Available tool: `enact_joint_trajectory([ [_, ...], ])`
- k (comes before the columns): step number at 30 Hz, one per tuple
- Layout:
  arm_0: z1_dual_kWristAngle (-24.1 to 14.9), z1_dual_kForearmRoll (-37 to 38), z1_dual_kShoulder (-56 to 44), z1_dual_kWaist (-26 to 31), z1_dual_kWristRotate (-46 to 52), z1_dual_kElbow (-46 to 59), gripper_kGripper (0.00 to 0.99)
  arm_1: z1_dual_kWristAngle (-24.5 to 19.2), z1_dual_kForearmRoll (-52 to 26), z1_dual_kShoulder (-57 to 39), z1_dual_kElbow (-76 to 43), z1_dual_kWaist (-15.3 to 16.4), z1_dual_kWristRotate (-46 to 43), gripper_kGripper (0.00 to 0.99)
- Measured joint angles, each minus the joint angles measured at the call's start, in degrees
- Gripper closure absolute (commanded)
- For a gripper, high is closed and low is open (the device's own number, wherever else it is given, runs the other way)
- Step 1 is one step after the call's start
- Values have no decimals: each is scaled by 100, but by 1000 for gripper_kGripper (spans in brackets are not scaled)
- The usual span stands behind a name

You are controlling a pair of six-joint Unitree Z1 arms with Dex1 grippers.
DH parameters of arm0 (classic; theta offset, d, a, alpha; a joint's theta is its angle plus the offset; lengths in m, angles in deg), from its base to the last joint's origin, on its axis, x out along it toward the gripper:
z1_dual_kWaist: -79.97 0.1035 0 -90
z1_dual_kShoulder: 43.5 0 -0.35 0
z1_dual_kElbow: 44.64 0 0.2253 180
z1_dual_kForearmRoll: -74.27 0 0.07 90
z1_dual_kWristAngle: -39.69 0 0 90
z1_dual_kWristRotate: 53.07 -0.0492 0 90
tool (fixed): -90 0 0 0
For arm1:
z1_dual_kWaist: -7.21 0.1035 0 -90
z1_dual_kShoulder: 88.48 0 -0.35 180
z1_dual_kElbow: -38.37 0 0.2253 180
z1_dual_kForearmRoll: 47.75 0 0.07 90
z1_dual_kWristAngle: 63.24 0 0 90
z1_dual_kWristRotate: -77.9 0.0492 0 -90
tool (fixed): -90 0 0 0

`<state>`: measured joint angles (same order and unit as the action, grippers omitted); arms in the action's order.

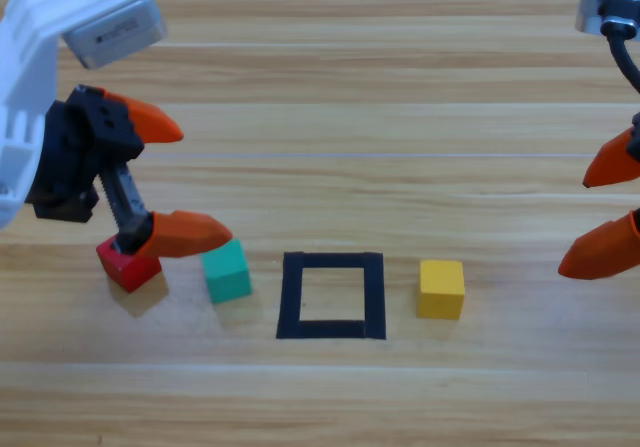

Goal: Stack the blocks in the rectangular block: red at the bottom, yellow in the middle, green on top

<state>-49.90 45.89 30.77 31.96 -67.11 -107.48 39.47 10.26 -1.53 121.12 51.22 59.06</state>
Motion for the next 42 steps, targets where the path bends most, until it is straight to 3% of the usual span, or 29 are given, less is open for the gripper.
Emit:
enact_joint_trajectory([
  [8, 0, 0, -1, 0, 56, 8, 0, -26, 0, 0, 0, 0, 19, 51],
  [13, -17, 0, -1, 0, 139, 25, 0, -509, 0, 38, 39, 11, 401, 53],
  [17, -555, -70, 0, 1, 851, -1, 0, -892, 0, 319, 333, 14, 833, 54],
  [21, -728, -673, 3, 220, 1798, -529, 0, -932, -9, 631, 380, 26, 1122, 54],
  [26, -734, -1966, 320, 874, 2626, -2092, 0, -943, -9, 1142, 602, 37, 1450, 54],
  [31, -737, -2972, 742, 1517, 3397, -2964, 0, -1135, -9, 1410, 667, 53, 1766, 44],
  [33, -738, -3260, 846, 1689, 3775, -3047, 0, -1165, -8, 1421, 700, 56, 2569, 44],
  [36, -738, -3523, 934, 1823, 4440, -3049, 0, -1566, 79, 1525, 974, 65, 3858, 27],
  [42, -738, -3802, 1130, 1854, 5734, -3045, 4, -1919, 118, 1792, 1102, 103, 4766, 0],
])
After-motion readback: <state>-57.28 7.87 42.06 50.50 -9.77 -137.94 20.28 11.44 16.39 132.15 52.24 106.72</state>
